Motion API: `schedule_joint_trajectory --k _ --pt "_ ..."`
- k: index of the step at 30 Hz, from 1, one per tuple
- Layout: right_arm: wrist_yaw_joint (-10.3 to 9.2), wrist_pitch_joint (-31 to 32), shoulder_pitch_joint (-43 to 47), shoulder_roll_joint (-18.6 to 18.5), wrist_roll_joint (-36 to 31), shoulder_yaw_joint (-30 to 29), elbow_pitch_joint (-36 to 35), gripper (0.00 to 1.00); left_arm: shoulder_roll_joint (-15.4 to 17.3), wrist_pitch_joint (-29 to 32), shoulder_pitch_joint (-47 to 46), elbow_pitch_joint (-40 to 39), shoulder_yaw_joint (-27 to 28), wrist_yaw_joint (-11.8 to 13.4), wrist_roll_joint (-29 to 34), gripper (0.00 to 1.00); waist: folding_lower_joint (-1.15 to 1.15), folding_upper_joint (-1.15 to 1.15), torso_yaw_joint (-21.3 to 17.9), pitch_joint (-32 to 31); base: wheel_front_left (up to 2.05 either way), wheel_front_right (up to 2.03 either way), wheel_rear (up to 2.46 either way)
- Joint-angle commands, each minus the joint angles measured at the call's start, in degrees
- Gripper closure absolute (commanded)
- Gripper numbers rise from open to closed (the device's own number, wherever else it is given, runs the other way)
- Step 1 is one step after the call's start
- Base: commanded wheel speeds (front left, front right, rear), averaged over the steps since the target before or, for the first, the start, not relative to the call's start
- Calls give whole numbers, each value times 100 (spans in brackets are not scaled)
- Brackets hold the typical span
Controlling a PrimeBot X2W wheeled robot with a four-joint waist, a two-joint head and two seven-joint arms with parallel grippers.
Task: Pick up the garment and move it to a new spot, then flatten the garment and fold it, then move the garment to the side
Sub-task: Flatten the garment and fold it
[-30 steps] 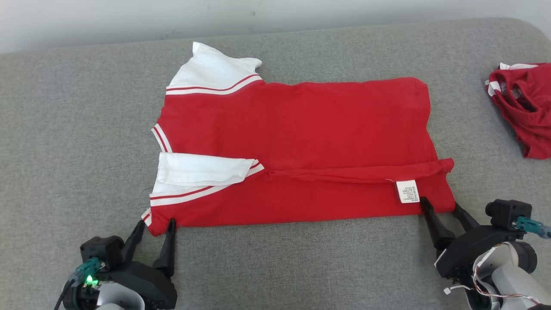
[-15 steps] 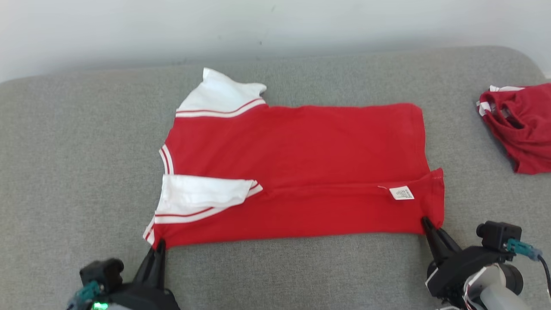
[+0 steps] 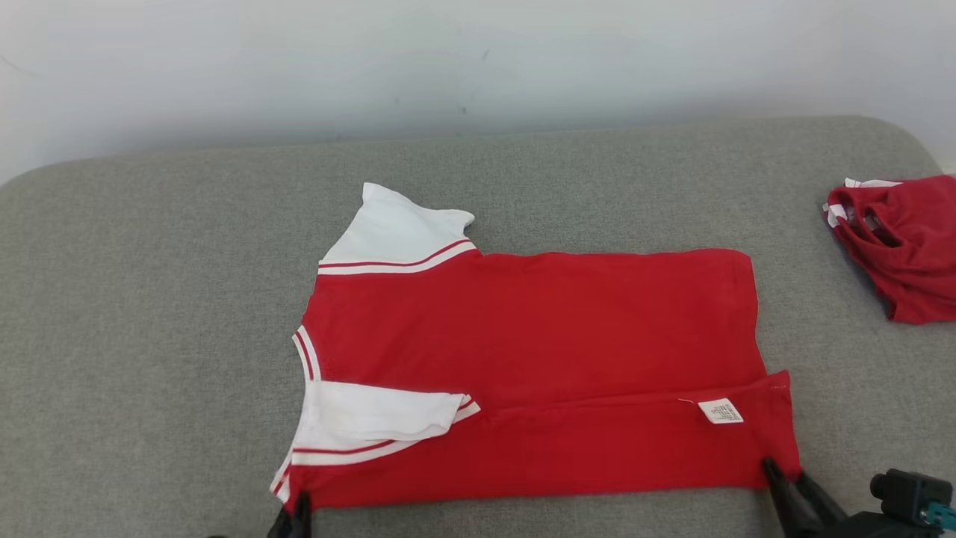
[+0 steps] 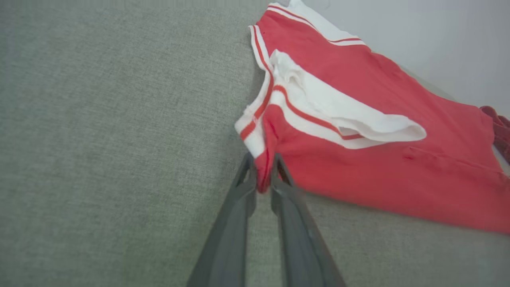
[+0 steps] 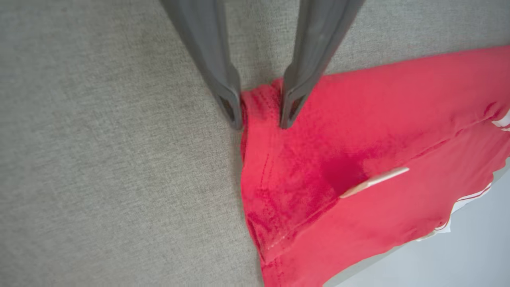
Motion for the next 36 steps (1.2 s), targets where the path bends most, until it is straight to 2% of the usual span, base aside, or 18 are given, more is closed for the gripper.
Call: schedule_joint_trajectory --k 1,2,7,12,19,23,28,36 --pt "-16 -30 85 16 -5 -96 -37 0 -33 -34 23 -100 7 41 68 14 1 0 10 -21 0 0 0" --pt "-16 -79 110 55 -56 -160 -78 0 -66 -39 24 -138 19 56 87 0 1 0 13 -35 0 0 0" --pt "-16 -344 178 176 -449 -463 -375 0 -88 -56 -38 -439 213 117 328 0 1 0 -14 -156 0 0 0" --pt "-16 -563 285 327 -1005 -901 -811 0 -152 -54 -22 -857 671 48 762 0 1 0 -41 -312 0 0 0" --pt "-16 -601 540 768 -1678 -1491 -1728 0 -170 -54 -72 -1183 1188 -57 1569 0 1 0 -47 -452 0 0 0" --pt "-16 -603 802 1035 -2271 -1725 -2431 0 -238 -54 -63 -1320 1425 -111 2048 0 1 0 -30 -521 0 0 0" --pt "-16 -604 1049 1269 -2770 -1915 -2962 0 -287 -54 129 -1430 1544 -229 2332 0 1 0 -24 -550 0 0 0" --pt "-16 -604 1402 1498 -3099 -2111 -3246 0 -415 -49 435 -1624 1769 -373 2562 0 1 0 27 -545 0 0 0"
